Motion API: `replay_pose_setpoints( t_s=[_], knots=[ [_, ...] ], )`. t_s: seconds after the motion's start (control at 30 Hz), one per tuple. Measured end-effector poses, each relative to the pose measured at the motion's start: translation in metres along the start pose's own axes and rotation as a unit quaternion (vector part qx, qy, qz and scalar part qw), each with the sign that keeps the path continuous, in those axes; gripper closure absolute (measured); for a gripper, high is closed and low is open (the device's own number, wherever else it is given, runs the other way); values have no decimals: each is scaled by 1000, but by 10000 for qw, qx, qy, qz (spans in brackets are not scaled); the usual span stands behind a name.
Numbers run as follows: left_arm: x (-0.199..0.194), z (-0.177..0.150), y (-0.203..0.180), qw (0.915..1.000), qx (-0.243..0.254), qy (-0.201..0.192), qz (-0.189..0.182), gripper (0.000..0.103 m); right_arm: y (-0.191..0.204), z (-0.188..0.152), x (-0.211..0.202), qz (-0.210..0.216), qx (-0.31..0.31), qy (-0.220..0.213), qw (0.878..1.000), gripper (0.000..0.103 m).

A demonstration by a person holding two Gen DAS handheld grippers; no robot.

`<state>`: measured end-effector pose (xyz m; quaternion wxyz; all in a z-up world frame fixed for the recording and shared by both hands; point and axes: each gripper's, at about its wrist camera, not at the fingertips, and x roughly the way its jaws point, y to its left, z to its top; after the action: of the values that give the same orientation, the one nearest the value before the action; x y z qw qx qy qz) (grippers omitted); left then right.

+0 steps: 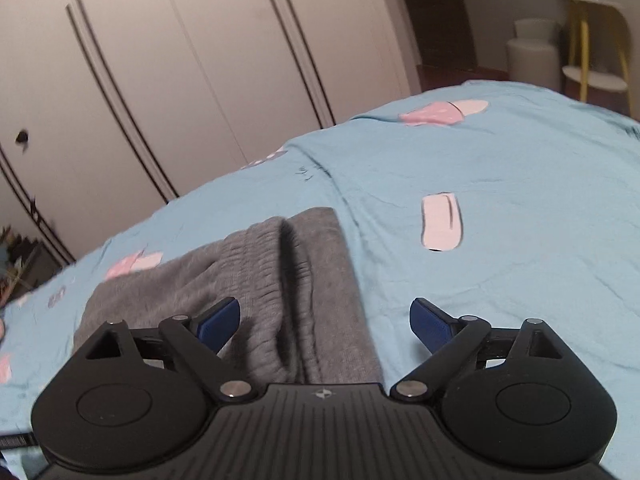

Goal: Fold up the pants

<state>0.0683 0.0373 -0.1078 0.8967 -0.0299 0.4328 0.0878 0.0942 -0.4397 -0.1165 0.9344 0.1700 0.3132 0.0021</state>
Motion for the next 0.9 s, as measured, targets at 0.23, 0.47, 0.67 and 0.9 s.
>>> replay_pose_setpoints(
  t_s=[0.23, 0.47, 0.67, 0.9],
  knots=[
    [-8, 18, -24, 9961, 36, -84, -880, 4, 25, -23, 12, -105, -672, 307, 9972, 4],
    [23, 4, -49, 9949, 713, 409, -577, 2, 13, -25, 11, -101, -552, 726, 9958, 3],
    [19, -2, -23, 9952, 545, 521, -628, 1, 5, -26, 21, 74, -361, 890, 9953, 3],
    [-17, 10, -2, 9973, 737, -5, 64, 2, 15, -25, -12, -134, -768, 314, 9965, 3]
  ],
)
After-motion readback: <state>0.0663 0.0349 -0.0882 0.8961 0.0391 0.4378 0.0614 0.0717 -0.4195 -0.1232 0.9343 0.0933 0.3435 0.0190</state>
